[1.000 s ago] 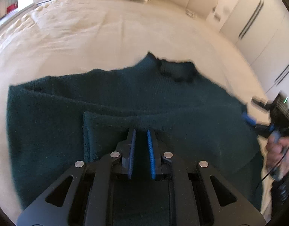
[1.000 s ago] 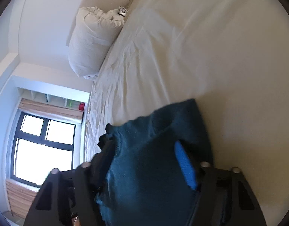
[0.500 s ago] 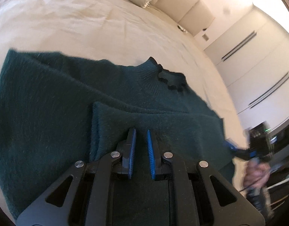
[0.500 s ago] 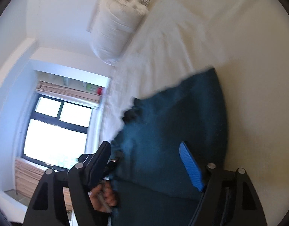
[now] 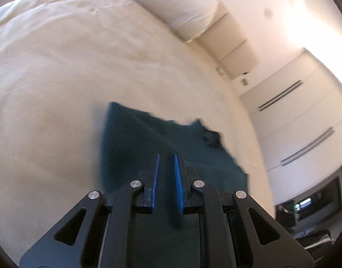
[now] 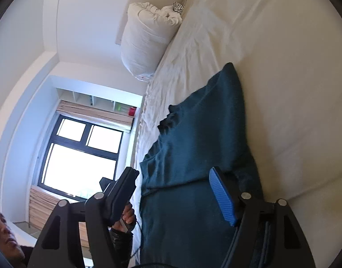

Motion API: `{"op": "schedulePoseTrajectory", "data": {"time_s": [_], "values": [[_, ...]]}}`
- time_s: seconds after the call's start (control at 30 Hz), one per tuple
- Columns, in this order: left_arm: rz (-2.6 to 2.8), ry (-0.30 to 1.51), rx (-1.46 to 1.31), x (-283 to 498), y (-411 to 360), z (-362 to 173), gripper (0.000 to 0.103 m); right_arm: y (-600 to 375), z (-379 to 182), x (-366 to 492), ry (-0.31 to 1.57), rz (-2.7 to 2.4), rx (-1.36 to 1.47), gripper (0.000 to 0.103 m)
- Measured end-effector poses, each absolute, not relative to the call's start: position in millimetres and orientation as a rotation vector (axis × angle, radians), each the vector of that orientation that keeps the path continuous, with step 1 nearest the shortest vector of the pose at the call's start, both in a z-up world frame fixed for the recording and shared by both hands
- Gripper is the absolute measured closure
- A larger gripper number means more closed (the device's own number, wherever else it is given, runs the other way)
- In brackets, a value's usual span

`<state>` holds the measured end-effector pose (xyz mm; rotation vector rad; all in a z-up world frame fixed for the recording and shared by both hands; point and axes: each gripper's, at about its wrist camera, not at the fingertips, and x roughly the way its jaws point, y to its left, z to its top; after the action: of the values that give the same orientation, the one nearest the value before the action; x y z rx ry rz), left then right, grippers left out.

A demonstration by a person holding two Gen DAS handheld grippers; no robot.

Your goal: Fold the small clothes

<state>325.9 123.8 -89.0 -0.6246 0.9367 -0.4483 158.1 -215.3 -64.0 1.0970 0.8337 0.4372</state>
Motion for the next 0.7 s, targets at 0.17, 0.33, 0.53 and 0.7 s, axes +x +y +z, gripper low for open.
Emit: {"op": "schedulePoseTrajectory", "data": {"time_s": [0.17,0.33,0.53,0.7], "values": [[-0.453,0.959,-0.691,325,140,-120,0.090,-206,-90,155,0.938,0.348,1.120,0.031],[-0.431,0.985,-0.596,306,141,-112,0.090,-205,-88,117,0.946,0.361,1.113,0.031],[-0.345,1.002,-0.483,238,152,-82,0.090,-203,-58,61,0.959,0.293,0.970,0.021],[-0.352,1.037,-0.390,138,155,-78,0.022,-202,-35,8,0.991,0.230,0.795,0.016]]}}
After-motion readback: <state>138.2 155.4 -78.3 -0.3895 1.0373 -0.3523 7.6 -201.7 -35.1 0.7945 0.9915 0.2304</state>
